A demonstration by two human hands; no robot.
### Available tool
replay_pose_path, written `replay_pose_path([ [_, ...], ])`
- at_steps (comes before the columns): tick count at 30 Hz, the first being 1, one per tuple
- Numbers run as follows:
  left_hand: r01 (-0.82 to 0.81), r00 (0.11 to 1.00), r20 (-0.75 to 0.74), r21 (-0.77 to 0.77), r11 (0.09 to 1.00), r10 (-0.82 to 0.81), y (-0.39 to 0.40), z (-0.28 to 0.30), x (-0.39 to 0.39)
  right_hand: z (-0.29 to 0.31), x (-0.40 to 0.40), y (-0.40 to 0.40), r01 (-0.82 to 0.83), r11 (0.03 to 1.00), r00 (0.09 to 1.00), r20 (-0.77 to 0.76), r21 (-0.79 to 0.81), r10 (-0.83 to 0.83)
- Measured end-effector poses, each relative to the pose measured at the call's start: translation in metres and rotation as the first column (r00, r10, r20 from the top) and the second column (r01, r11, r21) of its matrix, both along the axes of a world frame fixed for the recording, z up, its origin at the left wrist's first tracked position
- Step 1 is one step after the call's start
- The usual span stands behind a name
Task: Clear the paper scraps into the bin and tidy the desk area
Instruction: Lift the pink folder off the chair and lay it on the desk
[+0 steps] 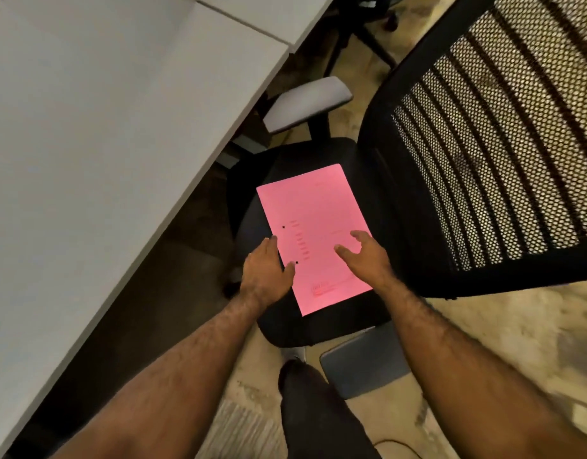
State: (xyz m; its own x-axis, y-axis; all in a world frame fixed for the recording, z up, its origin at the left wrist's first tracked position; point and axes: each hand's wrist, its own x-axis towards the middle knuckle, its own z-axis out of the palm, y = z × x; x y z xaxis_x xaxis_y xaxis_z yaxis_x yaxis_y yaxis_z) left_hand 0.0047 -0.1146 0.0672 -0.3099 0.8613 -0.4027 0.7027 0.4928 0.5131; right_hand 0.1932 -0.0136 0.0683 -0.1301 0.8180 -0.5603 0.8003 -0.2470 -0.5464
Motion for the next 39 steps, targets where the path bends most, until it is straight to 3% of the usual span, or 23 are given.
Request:
replay_pose_path([
  [5,0.007,1.000,-0.023,-0.121,0.993,-0.010,0.030,-0.042,0.000,-0.040,0.016,0.026,0.092,0.991,0.995,0.035,-0.094,-0.089],
  [9,-0.152,0.978,0.100,-0.250,0.956,0.182,0.044,-0.064,0.004,-0.070,0.027,0.037,0.090,0.988,0.986,0.151,-0.123,-0.071],
  [13,-0.304,0.919,0.146,-0.329,0.894,0.366,0.048,-0.078,0.007,-0.090,0.034,0.039,0.023,0.993,0.970,0.245,-0.120,0.007],
  [21,-0.448,0.732,0.370,-0.370,0.814,0.572,0.050,-0.078,0.013,-0.097,0.036,0.046,0.086,0.990,0.938,0.344,-0.108,-0.044],
  [25,-0.498,0.637,0.518,-0.289,0.818,0.571,0.048,-0.064,0.011,-0.091,0.041,0.048,0.176,0.957,0.963,0.242,-0.232,-0.119],
  [31,-0.461,0.513,0.709,-0.248,0.852,0.484,0.041,-0.022,-0.006,-0.060,0.040,0.035,0.247,0.926,0.968,0.115,-0.286,-0.222],
  [39,-0.480,0.583,0.641,-0.225,0.848,0.500,0.002,0.050,-0.015,0.017,0.028,-0.027,0.327,0.936,0.943,-0.015,-0.133,-0.331],
])
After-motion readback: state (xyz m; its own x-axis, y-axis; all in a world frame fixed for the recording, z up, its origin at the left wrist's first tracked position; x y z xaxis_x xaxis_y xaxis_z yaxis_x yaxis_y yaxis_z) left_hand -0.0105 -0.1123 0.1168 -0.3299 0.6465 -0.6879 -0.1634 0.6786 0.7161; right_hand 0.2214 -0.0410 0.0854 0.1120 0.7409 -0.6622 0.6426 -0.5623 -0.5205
